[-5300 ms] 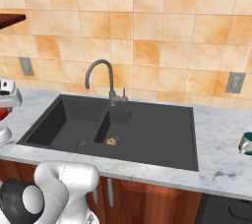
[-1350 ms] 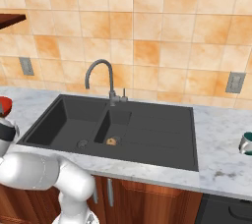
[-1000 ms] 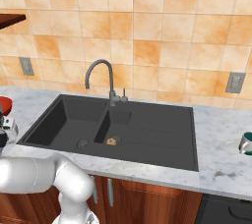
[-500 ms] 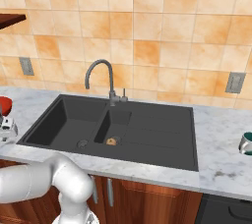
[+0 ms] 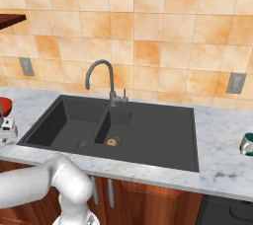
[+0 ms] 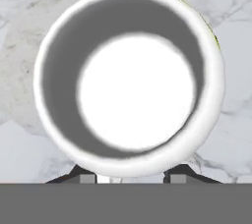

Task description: Clear the mugs and bowl far away from the sink.

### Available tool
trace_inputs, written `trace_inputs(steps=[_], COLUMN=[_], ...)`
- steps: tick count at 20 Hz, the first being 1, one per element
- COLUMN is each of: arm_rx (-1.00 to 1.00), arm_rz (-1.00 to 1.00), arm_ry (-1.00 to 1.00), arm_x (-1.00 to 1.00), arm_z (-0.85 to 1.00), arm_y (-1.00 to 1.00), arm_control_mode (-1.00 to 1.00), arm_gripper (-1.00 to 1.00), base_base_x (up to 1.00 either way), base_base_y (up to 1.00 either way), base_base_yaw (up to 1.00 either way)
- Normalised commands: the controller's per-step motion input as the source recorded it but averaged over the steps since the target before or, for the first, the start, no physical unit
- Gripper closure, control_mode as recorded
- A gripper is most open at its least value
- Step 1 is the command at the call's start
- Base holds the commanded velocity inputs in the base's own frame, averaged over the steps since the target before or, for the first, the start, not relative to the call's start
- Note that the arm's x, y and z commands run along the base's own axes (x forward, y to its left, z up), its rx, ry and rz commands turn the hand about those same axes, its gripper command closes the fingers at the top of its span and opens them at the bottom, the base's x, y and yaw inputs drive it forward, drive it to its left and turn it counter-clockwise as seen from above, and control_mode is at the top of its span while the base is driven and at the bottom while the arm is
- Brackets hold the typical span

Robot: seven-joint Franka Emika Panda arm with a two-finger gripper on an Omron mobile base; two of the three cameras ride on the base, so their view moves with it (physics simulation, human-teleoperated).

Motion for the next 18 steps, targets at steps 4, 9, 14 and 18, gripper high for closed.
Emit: trace_inputs(steps=[4,9,14,18], arm_rx=[0.01,0.02,-0.04,-0.04], arm_rz=[0.05,0.03,0.02,0.02], arm_ry=[0.22,0.01,-0.38,-0.33], arm_x=[0.0,-0.16,-0.61,-0.36], arm_z=[-0.77,0.06,0.53,0.6], arm_y=[-0.11,-0.12,-0.41,-0.5], arm_control_mode=[-1.0,-1.0,-1.0,-1.0], arm_gripper=[1.0,1.0,1.0,1.0], base_base_x=[0.0,0.0,0.0,0.0], base_base_y=[0.0,0.0,0.0,0.0], base_base_yaw=[0.0,0.0,0.0,0.0])
